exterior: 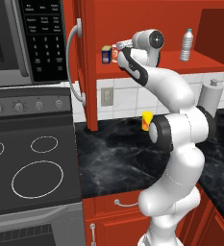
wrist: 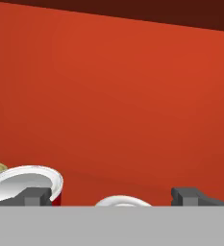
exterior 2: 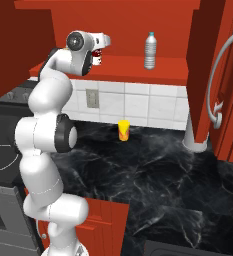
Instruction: Pick the cans from the counter and place them in their designated side in the cabinet.
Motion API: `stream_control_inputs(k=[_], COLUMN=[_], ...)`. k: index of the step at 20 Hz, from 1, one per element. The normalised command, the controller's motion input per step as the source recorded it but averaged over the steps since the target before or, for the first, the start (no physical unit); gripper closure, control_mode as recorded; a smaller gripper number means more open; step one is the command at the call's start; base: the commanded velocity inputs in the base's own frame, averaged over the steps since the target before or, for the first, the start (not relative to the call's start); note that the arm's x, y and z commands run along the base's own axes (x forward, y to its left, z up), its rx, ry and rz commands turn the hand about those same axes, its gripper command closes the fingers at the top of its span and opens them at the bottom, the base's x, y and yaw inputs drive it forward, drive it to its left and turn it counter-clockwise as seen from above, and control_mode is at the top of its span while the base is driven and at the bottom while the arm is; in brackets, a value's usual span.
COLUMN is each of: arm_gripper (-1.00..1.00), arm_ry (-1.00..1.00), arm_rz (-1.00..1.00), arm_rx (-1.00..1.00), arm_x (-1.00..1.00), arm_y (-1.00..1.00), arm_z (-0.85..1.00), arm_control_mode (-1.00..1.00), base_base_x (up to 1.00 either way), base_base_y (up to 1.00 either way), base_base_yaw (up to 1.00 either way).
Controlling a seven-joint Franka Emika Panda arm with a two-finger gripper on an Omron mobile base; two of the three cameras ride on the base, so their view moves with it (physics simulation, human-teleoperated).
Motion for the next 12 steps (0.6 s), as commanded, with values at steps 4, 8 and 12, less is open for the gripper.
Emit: stream_control_inputs(k=[4, 8, 12], arm_gripper=[-1.0, -1.0, -1.0], arm_ry=[-0.13, -0.13, -0.12], arm_rz=[0.02, 0.02, 0.02], arm_rx=[-0.02, -0.01, 0.0], arm_x=[0.0, -0.03, -0.19], arm_y=[-0.09, -0.09, -0.06], arm_z=[0.0, 0.0, 0.02], arm_control_mode=[-1.0, -1.0, -1.0], base_base_x=[0.0, 0.0, 0.0], base_base_y=[0.0, 0.0, 0.0], base_base_yaw=[0.0, 0.0, 0.0])
